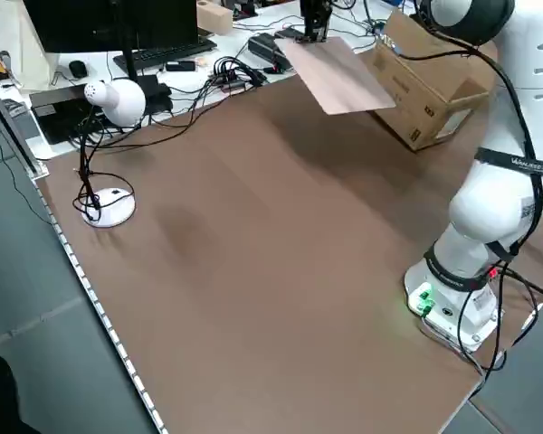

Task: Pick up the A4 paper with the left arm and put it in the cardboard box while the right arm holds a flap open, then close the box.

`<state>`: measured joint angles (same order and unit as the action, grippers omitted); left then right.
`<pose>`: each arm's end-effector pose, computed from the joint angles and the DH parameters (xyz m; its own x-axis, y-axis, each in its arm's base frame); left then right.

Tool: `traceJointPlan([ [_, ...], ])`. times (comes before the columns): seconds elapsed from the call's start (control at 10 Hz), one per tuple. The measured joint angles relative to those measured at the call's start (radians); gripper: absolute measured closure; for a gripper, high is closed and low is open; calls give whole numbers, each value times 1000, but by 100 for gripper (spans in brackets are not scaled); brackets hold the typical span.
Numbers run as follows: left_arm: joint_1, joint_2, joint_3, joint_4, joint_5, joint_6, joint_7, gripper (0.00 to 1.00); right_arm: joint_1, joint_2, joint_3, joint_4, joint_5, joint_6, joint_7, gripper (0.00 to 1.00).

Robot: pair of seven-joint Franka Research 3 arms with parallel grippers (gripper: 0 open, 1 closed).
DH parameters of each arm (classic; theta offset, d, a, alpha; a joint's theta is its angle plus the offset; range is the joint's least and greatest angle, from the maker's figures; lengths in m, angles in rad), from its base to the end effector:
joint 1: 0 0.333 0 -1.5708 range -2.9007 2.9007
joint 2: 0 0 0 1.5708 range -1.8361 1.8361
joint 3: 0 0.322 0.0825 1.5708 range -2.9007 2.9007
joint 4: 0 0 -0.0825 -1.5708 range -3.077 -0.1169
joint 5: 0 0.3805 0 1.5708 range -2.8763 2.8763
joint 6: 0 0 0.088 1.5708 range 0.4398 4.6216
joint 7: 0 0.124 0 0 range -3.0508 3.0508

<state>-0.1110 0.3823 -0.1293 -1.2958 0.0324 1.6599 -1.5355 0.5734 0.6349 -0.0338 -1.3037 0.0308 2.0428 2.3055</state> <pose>0.6541 -0.1409 0.5183 0.2664 0.9637 -0.0164 0.9637 -0.2667 -0.0146 0.6330 0.3882 0.3695 -0.1954 -0.9777 -0.0764 -0.9770 0.2009 -0.0716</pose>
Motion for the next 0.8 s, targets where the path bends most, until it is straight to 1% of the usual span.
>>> traceJointPlan([
  [0.3,-1,-68,-18,29,-26,-119,-1,70,39,28,-1,19,-16,32,3,96],
  [0.5,-5,-106,-26,30,-61,-143,-28,70,39,40,-5,21,-21,33,3,96],
  [0.8,-50,-113,-27,31,-67,-143,-158,70,39,67,-13,22,-42,62,3,95],
])
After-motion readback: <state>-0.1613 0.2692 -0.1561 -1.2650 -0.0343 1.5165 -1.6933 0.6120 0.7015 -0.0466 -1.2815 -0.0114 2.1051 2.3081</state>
